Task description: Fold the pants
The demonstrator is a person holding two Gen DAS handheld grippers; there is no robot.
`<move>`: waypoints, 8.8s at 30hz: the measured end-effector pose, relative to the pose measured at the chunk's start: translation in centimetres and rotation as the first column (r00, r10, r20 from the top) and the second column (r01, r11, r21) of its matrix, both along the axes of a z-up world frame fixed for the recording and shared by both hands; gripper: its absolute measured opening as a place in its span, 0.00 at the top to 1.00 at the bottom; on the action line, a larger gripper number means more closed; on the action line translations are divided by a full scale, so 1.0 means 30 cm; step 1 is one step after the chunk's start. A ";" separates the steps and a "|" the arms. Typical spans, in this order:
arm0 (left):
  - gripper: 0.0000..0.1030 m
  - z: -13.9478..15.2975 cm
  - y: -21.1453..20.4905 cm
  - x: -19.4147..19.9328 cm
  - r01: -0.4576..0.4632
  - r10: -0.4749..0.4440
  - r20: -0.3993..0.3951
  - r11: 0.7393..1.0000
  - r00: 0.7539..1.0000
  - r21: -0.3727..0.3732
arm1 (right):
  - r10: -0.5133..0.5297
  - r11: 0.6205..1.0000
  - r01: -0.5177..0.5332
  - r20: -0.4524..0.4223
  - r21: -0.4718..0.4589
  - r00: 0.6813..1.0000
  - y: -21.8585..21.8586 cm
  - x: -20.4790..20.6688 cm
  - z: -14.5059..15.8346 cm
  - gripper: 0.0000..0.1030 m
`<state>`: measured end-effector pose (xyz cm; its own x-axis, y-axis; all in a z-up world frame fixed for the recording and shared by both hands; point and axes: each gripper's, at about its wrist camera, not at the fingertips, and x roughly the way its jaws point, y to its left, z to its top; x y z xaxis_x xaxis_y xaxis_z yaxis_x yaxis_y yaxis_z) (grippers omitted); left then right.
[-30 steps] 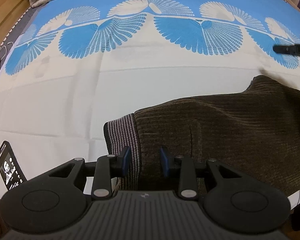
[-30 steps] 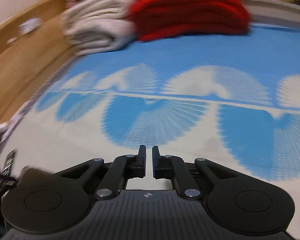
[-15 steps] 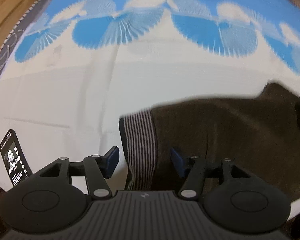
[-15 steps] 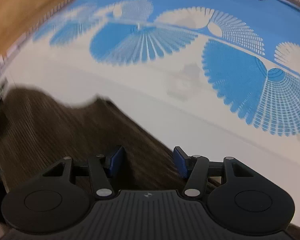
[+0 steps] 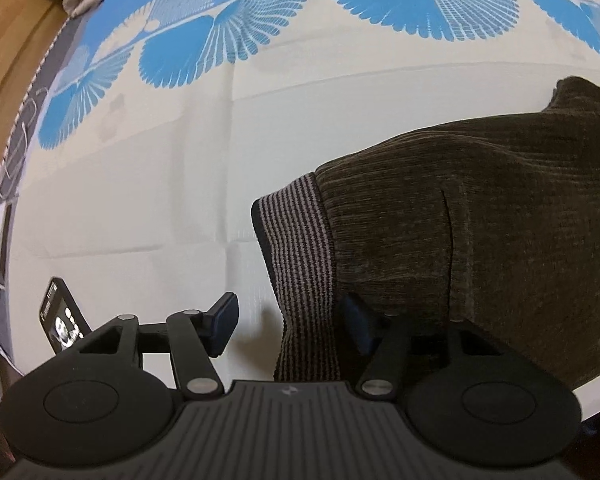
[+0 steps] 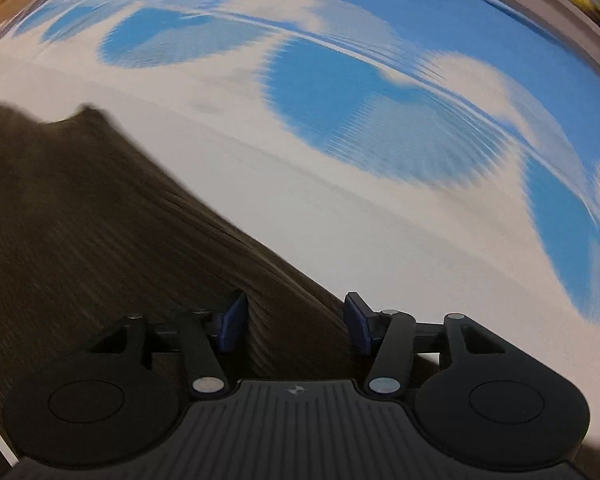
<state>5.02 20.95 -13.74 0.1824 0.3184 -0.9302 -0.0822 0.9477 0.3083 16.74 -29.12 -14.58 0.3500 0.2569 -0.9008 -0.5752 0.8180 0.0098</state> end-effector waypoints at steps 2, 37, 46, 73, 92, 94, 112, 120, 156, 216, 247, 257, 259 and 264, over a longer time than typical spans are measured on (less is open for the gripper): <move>0.37 0.005 -0.012 0.001 0.018 -0.018 0.006 1.000 1.000 0.013 | -0.083 0.996 0.084 -0.012 0.035 0.996 -0.164 -0.005 -0.010 0.37; 0.38 0.090 -0.061 0.083 0.013 -0.011 0.145 1.000 0.989 -0.014 | -0.921 0.280 0.918 -0.190 0.281 0.339 -1.024 0.026 -0.058 0.94; 0.38 0.114 -0.060 0.064 0.042 -0.029 0.187 0.997 0.982 -0.065 | -0.973 0.153 0.935 -0.118 0.321 0.200 -1.046 -0.018 0.005 0.70; 0.69 0.216 -0.151 -0.100 0.150 -0.100 0.255 0.971 0.962 -0.184 | -0.966 0.054 0.979 -0.238 0.195 0.100 -1.330 -0.656 0.056 0.48; 0.59 0.160 -0.472 -0.071 0.290 -0.253 0.270 0.951 0.929 -0.108 | -0.907 -0.001 0.987 -0.417 0.163 0.067 -1.268 -0.535 -0.080 0.66; 0.59 0.163 -0.455 -0.072 0.280 -0.241 0.275 0.953 0.931 -0.113 | -0.892 -0.038 0.982 -0.449 0.186 0.050 -1.275 -0.547 -0.086 0.85; 0.59 0.267 -0.297 -0.077 0.101 -0.036 0.349 0.980 0.936 -0.169 | -0.439 0.888 0.429 0.583 0.166 0.684 0.046 -0.620 0.395 0.89; 0.56 0.258 -0.234 -0.073 0.056 0.019 0.330 0.974 0.944 -0.217 | 0.230 0.973 -0.209 0.286 -0.101 0.930 0.699 -0.875 -0.039 0.85; 0.48 0.230 -0.295 -0.019 0.103 -0.034 0.308 0.973 0.951 -0.208 | 0.392 0.913 -0.406 0.182 0.042 0.902 0.657 -0.874 -0.012 0.84; 0.69 -0.027 -0.674 0.238 0.397 -0.391 0.108 0.809 0.914 -0.434 | -0.275 0.948 0.263 -0.044 -0.181 0.960 0.071 -0.555 0.069 0.27; 0.89 -0.131 -0.593 -0.011 0.235 -0.244 0.065 0.776 0.968 -0.585 | -0.253 0.937 0.247 0.007 -0.247 0.968 0.139 -0.582 0.086 0.30; 0.93 -0.085 -0.668 -0.101 0.439 -0.486 0.035 0.753 0.873 -0.490 | -0.247 0.936 0.235 -0.011 -0.261 0.969 0.137 -0.575 0.069 0.27; 0.90 -0.027 -0.661 -0.084 0.450 -0.453 0.113 0.765 0.884 -0.460 | -0.257 0.933 0.245 -0.011 -0.263 0.966 0.136 -0.573 0.073 0.27; 0.90 0.053 -0.681 -0.090 0.516 -0.437 0.274 0.736 0.856 -0.439 | -0.262 0.934 0.260 0.024 -0.244 0.965 0.132 -0.573 0.096 0.28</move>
